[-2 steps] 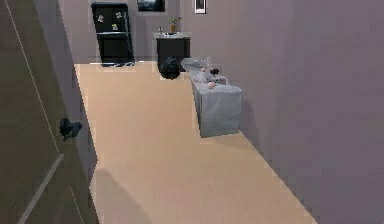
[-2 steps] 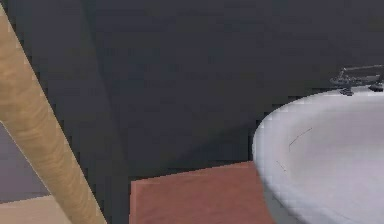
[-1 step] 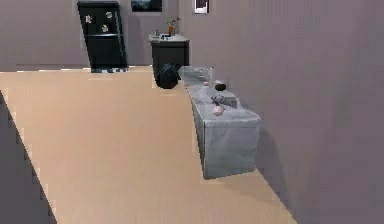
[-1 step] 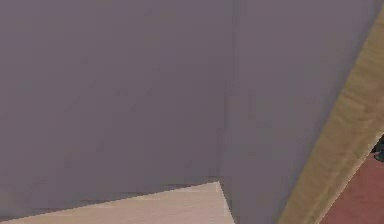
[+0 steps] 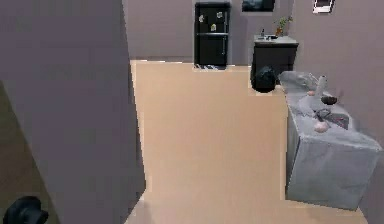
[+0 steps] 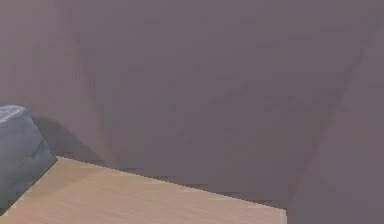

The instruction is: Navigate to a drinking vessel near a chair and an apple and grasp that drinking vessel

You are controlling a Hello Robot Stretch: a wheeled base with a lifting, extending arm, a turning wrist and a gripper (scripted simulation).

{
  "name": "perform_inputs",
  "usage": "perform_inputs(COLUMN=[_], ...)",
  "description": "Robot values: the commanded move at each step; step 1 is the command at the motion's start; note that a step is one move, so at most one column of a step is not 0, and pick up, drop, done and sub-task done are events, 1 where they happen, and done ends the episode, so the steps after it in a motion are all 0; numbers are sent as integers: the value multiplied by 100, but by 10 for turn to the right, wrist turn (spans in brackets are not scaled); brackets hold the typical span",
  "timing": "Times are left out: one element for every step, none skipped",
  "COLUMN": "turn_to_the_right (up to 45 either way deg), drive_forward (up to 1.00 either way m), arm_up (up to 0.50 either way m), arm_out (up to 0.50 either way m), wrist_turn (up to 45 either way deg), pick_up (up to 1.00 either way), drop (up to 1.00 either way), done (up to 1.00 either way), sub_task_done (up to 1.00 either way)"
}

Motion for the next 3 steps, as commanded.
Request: perform_inputs(turn_to_the_right=[0, 0, -30], drive_forward=[50, 100, 0], arm_up=[0, 0, 0], arm_out=[0, 0, 0], wrist_turn=[0, 0, 0], pick_up=[0, 0, 0], drop=[0, 0, 0], done=[0, 0, 0], sub_task_done=[0, 0, 0])
